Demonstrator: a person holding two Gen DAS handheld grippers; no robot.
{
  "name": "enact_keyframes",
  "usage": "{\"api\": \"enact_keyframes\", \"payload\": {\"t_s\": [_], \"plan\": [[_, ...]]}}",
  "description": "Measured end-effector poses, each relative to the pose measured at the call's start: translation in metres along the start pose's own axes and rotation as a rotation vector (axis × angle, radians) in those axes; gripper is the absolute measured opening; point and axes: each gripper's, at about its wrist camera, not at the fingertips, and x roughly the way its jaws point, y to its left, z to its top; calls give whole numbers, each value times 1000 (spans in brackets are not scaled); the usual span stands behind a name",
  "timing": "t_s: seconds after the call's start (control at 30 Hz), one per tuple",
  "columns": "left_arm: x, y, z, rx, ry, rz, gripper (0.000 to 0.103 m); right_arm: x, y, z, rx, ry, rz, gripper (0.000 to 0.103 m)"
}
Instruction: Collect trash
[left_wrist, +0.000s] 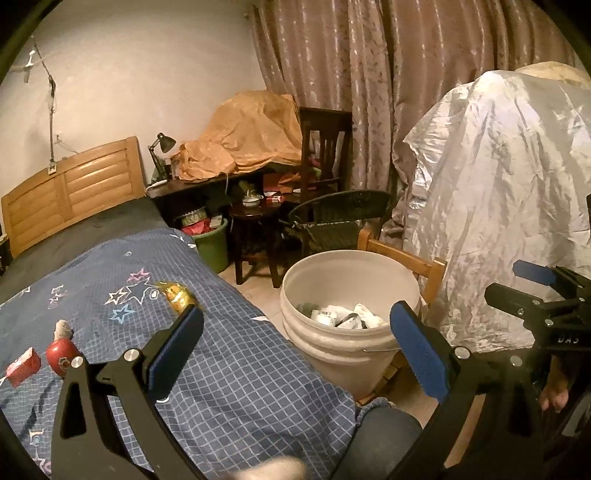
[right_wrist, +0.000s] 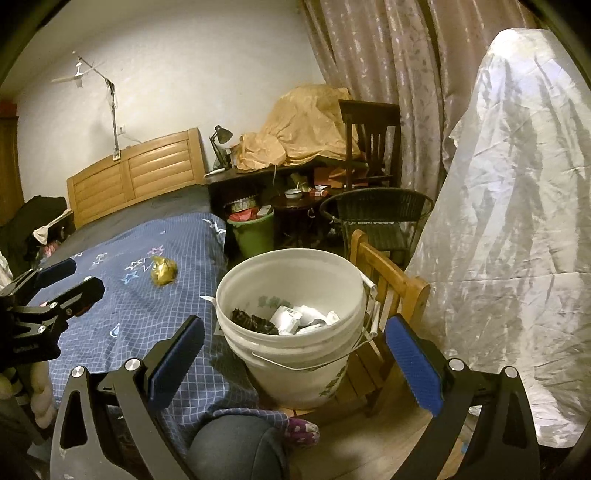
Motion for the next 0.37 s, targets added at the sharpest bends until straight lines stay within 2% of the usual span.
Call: {"api": "enact_keyframes", "payload": {"t_s": [0.37], "plan": [[6,0,0,0,19,3,97,3,-2,0,2,-2,4,98]]}}
